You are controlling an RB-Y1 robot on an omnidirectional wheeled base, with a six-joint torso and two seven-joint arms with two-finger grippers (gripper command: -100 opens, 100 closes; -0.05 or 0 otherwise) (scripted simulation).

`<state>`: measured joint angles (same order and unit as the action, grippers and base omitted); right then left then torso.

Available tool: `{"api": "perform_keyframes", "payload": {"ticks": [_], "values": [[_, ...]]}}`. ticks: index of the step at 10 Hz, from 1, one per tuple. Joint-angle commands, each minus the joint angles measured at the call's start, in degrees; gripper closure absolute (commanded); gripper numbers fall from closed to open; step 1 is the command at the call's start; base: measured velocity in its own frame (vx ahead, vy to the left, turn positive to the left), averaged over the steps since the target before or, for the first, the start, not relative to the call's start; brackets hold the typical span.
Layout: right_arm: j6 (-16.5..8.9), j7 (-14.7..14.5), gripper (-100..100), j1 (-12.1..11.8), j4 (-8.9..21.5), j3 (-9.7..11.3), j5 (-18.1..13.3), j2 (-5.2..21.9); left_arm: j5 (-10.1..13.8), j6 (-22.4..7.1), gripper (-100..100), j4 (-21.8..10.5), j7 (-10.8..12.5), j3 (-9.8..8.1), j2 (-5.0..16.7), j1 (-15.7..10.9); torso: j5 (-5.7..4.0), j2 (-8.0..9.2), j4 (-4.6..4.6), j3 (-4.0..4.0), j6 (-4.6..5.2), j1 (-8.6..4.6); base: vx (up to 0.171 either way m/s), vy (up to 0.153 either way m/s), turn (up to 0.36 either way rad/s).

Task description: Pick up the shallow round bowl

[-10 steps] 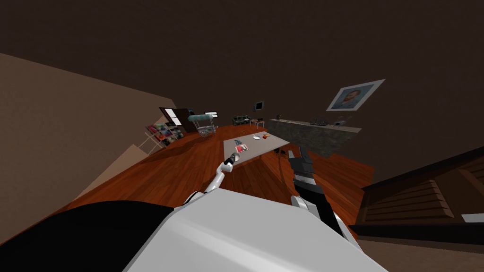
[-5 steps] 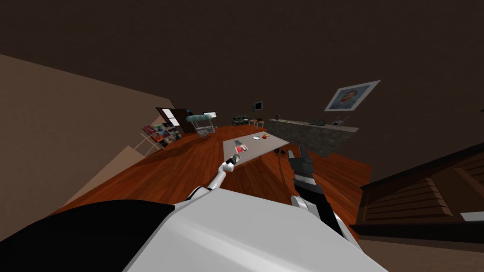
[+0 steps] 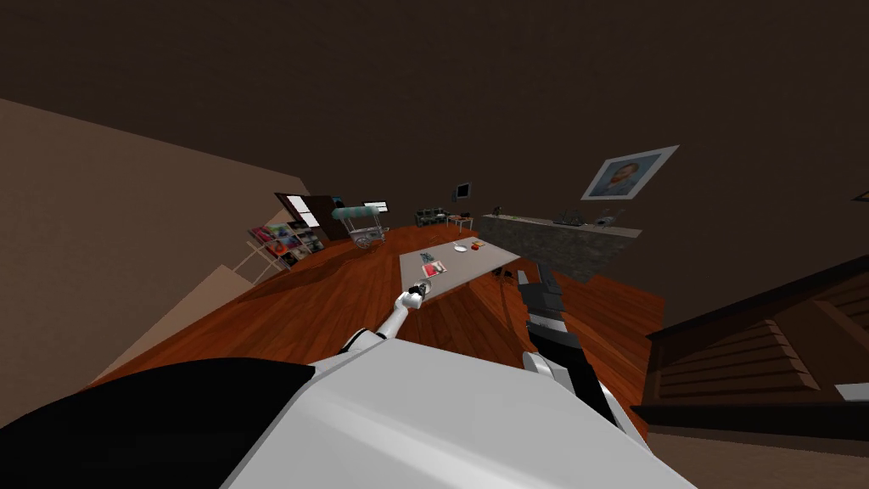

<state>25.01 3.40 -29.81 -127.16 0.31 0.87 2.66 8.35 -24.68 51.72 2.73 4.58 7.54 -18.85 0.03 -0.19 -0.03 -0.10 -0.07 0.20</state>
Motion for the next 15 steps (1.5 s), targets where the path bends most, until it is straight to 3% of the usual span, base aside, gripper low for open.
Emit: {"api": "perform_keyframes", "payload": {"ticks": [1, 8, 10, 14, 15], "values": [[0.0, 0.0, 0, 0.0, 0.0, 0.0, 0.0, 0.0, 0.7, -1.8, -100, -2.9, -0.2, 0.62, -0.2, -1.3, 0.00, 0.00, 0.00, 0.00, 0.00, 0.00, 0.057, 0.050, -0.020], [0.0, 0.0, 0, 0.0, 0.0, 0.0, 0.0, 0.0, 3.3, -9.9, -100, -13.9, -1.0, 3.11, -1.3, -5.5, 0.04, -0.21, -0.04, -0.12, -0.02, 0.20, 0.085, 0.074, -0.020], [0.0, 0.0, 0, 0.0, 0.0, 0.0, 0.0, 0.0, 3.3, -9.9, -100, -13.9, -1.0, 3.11, -1.3, -5.5, 0.02, -0.21, -0.05, -0.12, -0.01, 0.09, 0.069, 0.038, -0.001], [0.0, 0.0, 0, 0.0, 0.0, 0.0, 0.0, 0.0, 3.9, -12.0, -100, -17.0, -1.3, 3.79, -1.3, -5.8, 0.00, -0.04, -0.01, -0.03, -0.01, 0.00, 0.061, 0.044, -0.001], [0.0, 0.0, 0, 0.0, 0.0, 0.0, 0.0, 0.0, 3.7, -12.0, -100, -15.9, -1.1, 3.70, -1.3, -5.7, 0.01, -0.06, -0.02, -0.04, -0.02, 0.09, 0.035, 0.036, -0.003]]}}
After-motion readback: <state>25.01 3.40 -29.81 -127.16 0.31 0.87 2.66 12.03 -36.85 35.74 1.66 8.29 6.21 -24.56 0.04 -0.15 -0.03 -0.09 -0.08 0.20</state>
